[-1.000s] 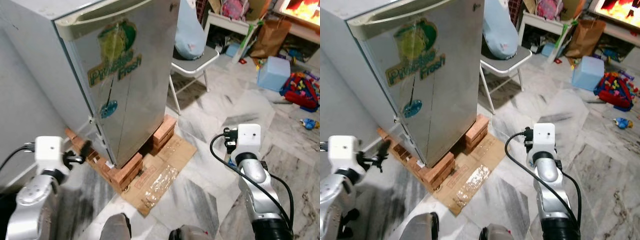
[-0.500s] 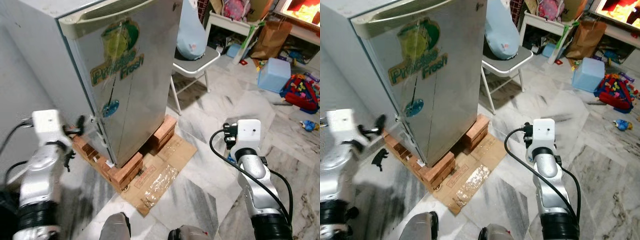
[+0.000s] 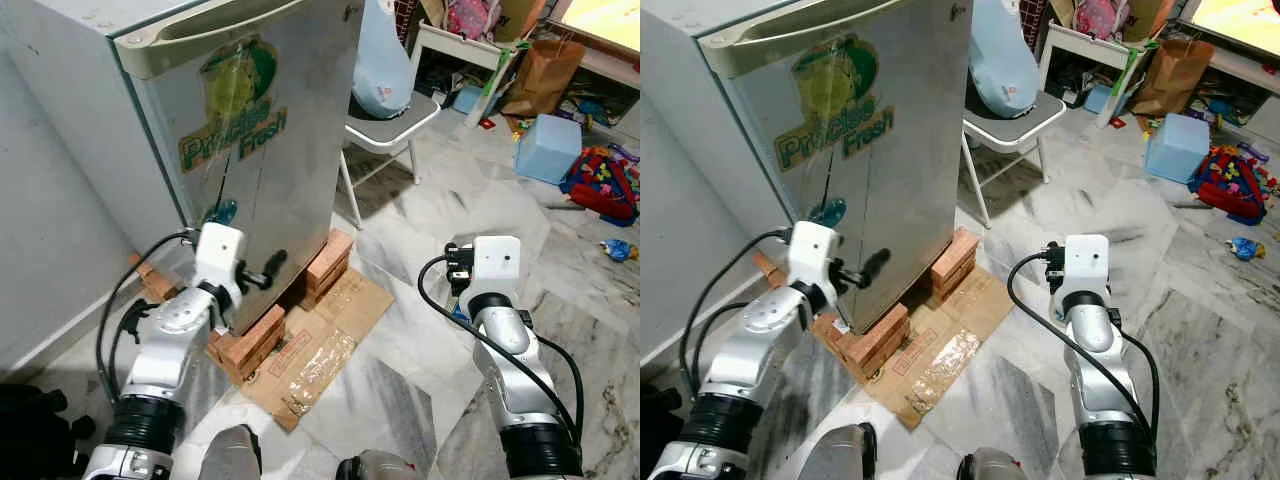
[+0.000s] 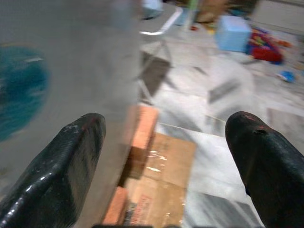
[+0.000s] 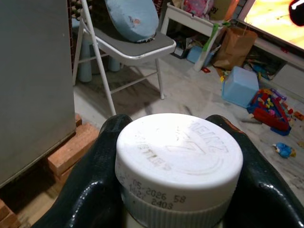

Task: Restocking fridge

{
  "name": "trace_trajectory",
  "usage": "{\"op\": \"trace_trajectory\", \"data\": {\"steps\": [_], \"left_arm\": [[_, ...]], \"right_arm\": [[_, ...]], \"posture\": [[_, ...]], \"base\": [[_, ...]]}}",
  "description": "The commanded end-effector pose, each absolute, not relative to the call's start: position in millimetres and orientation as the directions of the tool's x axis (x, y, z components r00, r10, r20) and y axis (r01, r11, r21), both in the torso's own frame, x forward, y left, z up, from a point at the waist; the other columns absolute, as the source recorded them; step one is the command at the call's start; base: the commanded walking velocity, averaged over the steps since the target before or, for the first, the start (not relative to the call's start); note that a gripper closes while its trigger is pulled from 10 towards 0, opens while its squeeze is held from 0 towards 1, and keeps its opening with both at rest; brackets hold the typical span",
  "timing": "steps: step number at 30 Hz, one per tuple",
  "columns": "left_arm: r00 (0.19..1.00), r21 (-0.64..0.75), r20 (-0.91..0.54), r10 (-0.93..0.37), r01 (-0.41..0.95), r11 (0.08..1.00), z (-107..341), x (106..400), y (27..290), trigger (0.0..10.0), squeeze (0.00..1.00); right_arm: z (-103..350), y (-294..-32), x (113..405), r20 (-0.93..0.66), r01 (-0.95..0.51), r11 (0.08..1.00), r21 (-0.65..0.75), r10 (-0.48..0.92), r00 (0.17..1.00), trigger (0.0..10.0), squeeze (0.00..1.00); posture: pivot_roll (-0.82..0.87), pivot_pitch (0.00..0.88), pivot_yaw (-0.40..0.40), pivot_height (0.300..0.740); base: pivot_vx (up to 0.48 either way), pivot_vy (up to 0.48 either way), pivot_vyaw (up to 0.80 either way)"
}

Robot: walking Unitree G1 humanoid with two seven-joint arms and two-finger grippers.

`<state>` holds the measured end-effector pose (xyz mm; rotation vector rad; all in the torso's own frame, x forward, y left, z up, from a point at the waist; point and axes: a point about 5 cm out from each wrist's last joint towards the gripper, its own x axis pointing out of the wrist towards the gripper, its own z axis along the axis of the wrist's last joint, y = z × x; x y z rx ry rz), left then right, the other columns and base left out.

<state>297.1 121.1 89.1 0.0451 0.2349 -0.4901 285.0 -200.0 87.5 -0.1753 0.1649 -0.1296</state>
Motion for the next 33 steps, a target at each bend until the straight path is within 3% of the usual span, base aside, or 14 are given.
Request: {"op": "trace_trajectory", "data": {"steps": [1, 10, 15, 17, 18, 20, 22, 24, 26, 27, 29, 32, 33], "left_arm": [[0.832, -0.005, -0.211, -0.514, 0.525, 0.851, 94.7, 294.5, 111.2, 10.0, 0.0], [0.587, -0.117, -0.18, -0.789, 0.784, 0.61, 104.0, 261.4, 69.1, 10.0, 0.0], [0.623, -0.047, -0.212, -0.753, 0.763, 0.644, 103.3, 265.3, 67.8, 10.0, 0.0], [0.7, -0.013, -0.194, -0.687, 0.699, 0.715, 104.7, 270.5, 76.8, 10.0, 0.0], [0.7, -0.013, -0.194, -0.687, 0.699, 0.715, 104.7, 270.5, 76.8, 10.0, 0.0], [0.785, 0.001, -0.189, -0.59, 0.601, 0.799, 103.5, 271.3, 96.9, 10.0, 0.0], [0.812, 0.003, -0.191, -0.552, 0.563, 0.827, 102.2, 270.1, 104.6, 10.0, 0.0], [0.903, 0.039, -0.21, -0.374, 0.39, 0.92, 94.3, 262.0, 139.4, 10.0, 0.0], [0.944, 0.055, -0.225, -0.241, 0.259, 0.964, 88.4, 252.7, 165.6, 10.0, 0.0], [0.944, 0.055, -0.225, -0.241, 0.259, 0.964, 88.4, 252.7, 165.6, 10.0, 0.0], [0.974, 0.083, -0.214, -0.075, 0.095, 0.992, 87.8, 244.4, 195.3, 10.0, 0.0], [0.979, 0.084, -0.203, 0.013, 0.004, 0.996, 88.4, 239.4, 211.0, 10.0, 0.0], [0.976, 0.083, -0.198, 0.092, -0.077, 0.994, 89.1, 238.1, 227.0, 10.0, 0.0]], "right_arm": [[94.2, -201.1, 287.2, -0.119, 0.123, 0.976, -0.179, -0.145, 0.982, 10.0, 0.0], [88.7, -206.0, 281.8, -0.134, 0.141, 0.972, -0.186, -0.167, 0.977, 10.0, 0.0], [87.9, -204.5, 282.5, -0.136, 0.142, 0.973, -0.183, -0.168, 0.976, 10.0, 0.0], [89.0, -204.2, 283.1, -0.132, 0.143, 0.973, -0.181, -0.168, 0.977, 10.0, 0.0], [89.0, -204.2, 283.1, -0.132, 0.143, 0.973, -0.181, -0.168, 0.977, 10.0, 0.0], [88.6, -206.6, 282.3, -0.133, 0.147, 0.972, -0.181, -0.173, 0.976, 10.0, 0.0], [88.2, -207.6, 281.8, -0.135, 0.149, 0.972, -0.182, -0.174, 0.975, 10.0, 0.0], [86.9, -210.8, 280.9, -0.139, 0.154, 0.971, -0.184, -0.181, 0.974, 10.0, 0.0], [87.1, -211.1, 282.4, -0.141, 0.152, 0.971, -0.185, -0.179, 0.974, 10.0, 0.0], [87.1, -211.1, 282.4, -0.141, 0.152, 0.971, -0.185, -0.179, 0.974, 10.0, 0.0], [88.9, -208.4, 287.7, -0.139, 0.138, 0.973, -0.184, -0.165, 0.976, 10.0, 0.0], [90.4, -206.6, 291.4, -0.136, 0.126, 0.975, -0.185, -0.152, 0.979, 10.0, 0.0], [91.7, -204.2, 295.0, -0.136, 0.115, 0.977, -0.182, -0.14, 0.981, 10.0, 0.0]], "posture": [[0.06, 0.082, -0.06, 0.74], [0.06, 0.083, -0.057, 0.74], [0.05, 0.081, -0.054, 0.74], [0.05, 0.081, -0.052, 0.74], [0.05, 0.081, -0.052, 0.74], [0.05, 0.085, -0.05, 0.74], [0.05, 0.086, -0.05, 0.74], [0.06, 0.085, -0.056, 0.74], [0.06, 0.082, -0.063, 0.74], [0.06, 0.082, -0.063, 0.74], [0.08, 0.078, -0.077, 0.74], [0.09, 0.078, -0.084, 0.74], [0.1, 0.081, -0.094, 0.74]], "base": [[0.0, 0.0, 0.0], [0.0, 0.0, 0.0], [0.0, 0.0, 0.0], [0.0, 0.0, 0.0], [0.0, 0.0, 0.0], [0.0, 0.0, 0.0], [0.0, 0.0, 0.0], [0.0, 0.0, 0.0], [0.0, 0.0, 0.0], [0.0, 0.0, 0.0], [0.0, 0.0, 0.0], [0.0, 0.0, 0.0], [0.0, 0.0, 0.0]]}}
